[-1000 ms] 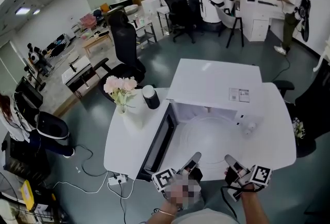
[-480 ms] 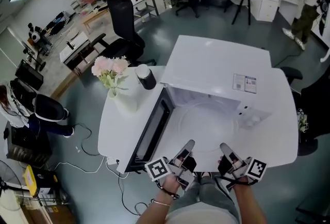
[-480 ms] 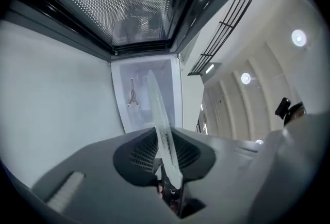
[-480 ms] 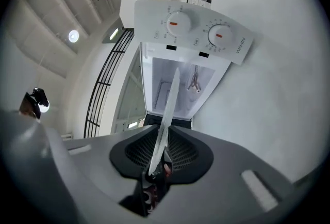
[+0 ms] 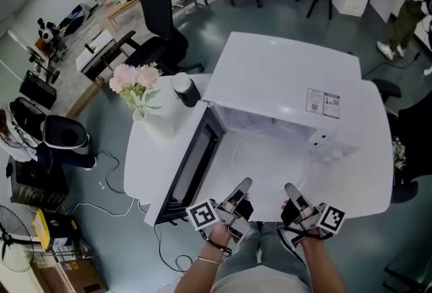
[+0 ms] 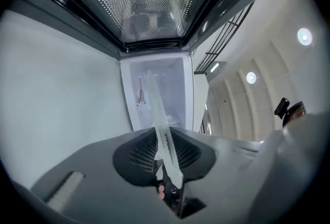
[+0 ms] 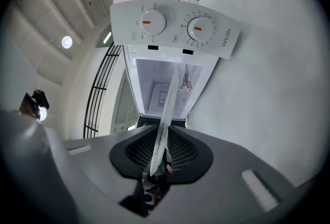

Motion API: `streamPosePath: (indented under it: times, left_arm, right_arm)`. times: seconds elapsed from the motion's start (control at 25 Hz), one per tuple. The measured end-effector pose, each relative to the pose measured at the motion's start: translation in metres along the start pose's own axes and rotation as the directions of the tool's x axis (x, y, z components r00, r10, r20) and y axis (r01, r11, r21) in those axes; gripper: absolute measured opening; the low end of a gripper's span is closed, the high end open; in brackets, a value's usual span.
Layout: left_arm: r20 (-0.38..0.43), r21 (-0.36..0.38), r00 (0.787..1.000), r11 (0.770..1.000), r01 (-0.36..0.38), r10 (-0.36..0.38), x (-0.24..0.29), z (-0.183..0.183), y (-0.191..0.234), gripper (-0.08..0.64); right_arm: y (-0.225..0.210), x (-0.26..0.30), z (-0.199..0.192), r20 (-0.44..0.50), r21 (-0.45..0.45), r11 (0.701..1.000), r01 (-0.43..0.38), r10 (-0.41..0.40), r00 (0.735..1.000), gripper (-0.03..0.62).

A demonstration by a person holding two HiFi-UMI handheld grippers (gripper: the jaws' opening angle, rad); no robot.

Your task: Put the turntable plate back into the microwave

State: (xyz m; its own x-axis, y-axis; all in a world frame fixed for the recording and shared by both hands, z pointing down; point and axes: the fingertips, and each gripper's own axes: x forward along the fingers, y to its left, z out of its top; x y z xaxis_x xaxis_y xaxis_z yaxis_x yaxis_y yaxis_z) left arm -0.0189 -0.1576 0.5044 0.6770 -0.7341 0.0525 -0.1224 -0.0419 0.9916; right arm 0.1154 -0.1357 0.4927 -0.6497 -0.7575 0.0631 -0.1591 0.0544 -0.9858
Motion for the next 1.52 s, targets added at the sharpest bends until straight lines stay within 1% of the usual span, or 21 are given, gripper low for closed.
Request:
streamPosePath:
  times: [0.08, 0.2, 0.28, 0.52, 0.72, 0.88, 1.16, 1.32, 1.44, 1.52]
  left_arm:
    - [-0.002, -0.003, 1.0, 1.0, 0.005, -0.005, 0.001, 0.0, 0.003, 0.055]
    - [0.0, -0.007, 1.0, 1.0, 0.021, -0.021, 0.002, 0.001, 0.005, 0.057]
    - [0.001, 0.009, 0.999, 0.999, 0.041, -0.041, 0.002, 0.002, 0.005, 0.057]
    - [-0.011, 0.068, 0.996, 0.994, 0.085, -0.084, 0.007, 0.006, 0.004, 0.061]
    - [-0.013, 0.081, 0.995, 0.992, 0.1, -0.1, 0.013, 0.006, 0.006, 0.067]
    - [-0.013, 0.108, 0.994, 0.989, 0.106, -0.105, 0.015, 0.007, 0.005, 0.072]
    - [-0.006, 0.163, 0.997, 0.984, 0.075, -0.075, 0.018, 0.007, 0.009, 0.08]
    - [0.01, 0.227, 0.999, 0.973, 0.048, -0.051, 0.016, 0.014, 0.009, 0.091]
    - [0.032, 0.236, 0.999, 0.972, 0.023, -0.031, 0.014, 0.018, 0.008, 0.101]
    - [0.045, 0.24, 0.999, 0.971, 0.014, -0.025, 0.013, 0.019, 0.007, 0.126]
  right_arm:
    - [-0.003, 0.0, 0.0, 0.013, 0.023, 1.0, -0.011, 0.011, 1.0, 0.064]
    - [-0.004, 0.002, 0.001, 0.039, 0.067, 0.997, -0.049, 0.046, 0.998, 0.061]
    - [-0.003, 0.004, 0.0, 0.045, 0.082, 0.994, -0.07, 0.066, 0.997, 0.058]
    - [-0.004, 0.008, 0.003, 0.059, 0.1, 0.99, -0.104, 0.099, 0.993, 0.054]
    - [-0.007, 0.011, 0.008, 0.066, 0.115, 0.986, -0.117, 0.11, 0.992, 0.054]
    - [-0.01, 0.011, 0.01, 0.069, 0.123, 0.984, -0.126, 0.118, 0.991, 0.054]
    - [-0.013, 0.016, 0.013, 0.058, 0.111, 0.982, -0.152, 0.146, 0.988, 0.055]
    - [-0.012, 0.023, 0.011, 0.053, 0.115, 0.979, -0.169, 0.164, 0.985, 0.055]
    - [-0.011, 0.026, 0.011, 0.052, 0.11, 0.979, -0.172, 0.167, 0.985, 0.055]
    - [-0.011, 0.027, 0.012, 0.052, 0.106, 0.98, -0.171, 0.166, 0.985, 0.057]
